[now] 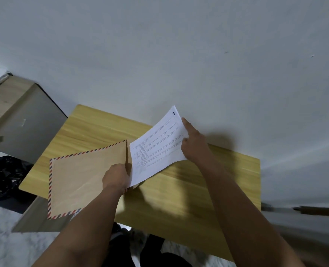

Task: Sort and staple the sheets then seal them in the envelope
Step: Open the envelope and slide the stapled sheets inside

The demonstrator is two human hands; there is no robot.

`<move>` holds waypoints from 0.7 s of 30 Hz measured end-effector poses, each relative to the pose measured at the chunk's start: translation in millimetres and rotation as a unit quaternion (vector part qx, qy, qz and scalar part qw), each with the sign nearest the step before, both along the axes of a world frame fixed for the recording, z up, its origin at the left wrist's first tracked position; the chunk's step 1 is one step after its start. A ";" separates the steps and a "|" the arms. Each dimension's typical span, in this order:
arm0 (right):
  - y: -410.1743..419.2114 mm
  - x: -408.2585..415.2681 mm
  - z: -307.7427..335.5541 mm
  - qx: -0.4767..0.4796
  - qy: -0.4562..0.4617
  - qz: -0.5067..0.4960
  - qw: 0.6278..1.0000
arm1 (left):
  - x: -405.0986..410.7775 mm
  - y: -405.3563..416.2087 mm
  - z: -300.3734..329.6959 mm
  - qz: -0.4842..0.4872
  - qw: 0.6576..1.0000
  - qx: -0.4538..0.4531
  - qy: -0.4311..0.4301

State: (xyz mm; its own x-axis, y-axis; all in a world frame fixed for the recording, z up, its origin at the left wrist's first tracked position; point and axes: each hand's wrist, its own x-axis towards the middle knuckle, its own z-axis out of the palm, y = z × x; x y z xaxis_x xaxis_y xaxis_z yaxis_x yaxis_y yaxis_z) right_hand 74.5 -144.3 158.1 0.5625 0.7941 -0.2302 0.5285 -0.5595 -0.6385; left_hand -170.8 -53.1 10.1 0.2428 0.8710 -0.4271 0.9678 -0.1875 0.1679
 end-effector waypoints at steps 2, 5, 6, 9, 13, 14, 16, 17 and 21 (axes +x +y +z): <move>-1.8 -1.2 -4.0 0.009 -0.001 -0.006 1.000 | -0.6 0.3 4.2 -0.019 1.000 0.013 -0.014; -2.4 2.8 -4.0 0.015 0.002 -0.019 1.000 | 0.9 2.4 12.0 -0.053 0.998 0.017 -0.002; -3.1 4.3 -3.0 0.022 0.002 -0.023 0.999 | 1.6 2.7 14.1 -0.062 0.998 0.014 0.007; -4.1 7.7 2.6 0.060 -0.005 -0.014 0.998 | 7.1 1.1 19.7 -0.076 0.997 0.020 0.007; -3.7 9.0 4.2 0.064 -0.001 -0.007 0.998 | 21.1 -2.1 30.7 -0.079 0.995 0.059 -0.029; -2.2 7.6 2.6 0.062 -0.003 -0.003 0.998 | 25.4 -2.5 33.9 -0.084 0.994 0.065 -0.037; -0.2 3.0 -0.4 0.063 -0.009 0.003 0.998 | 35.3 -3.4 40.9 -0.072 0.993 0.066 -0.074; 0.2 0.2 -2.5 0.066 -0.013 0.004 0.998 | 40.3 -4.2 44.1 -0.065 0.992 0.068 -0.089; -3.6 -12.2 -13.4 0.110 -0.025 0.025 0.993 | 59.4 -9.3 55.1 -0.079 0.987 0.088 -0.112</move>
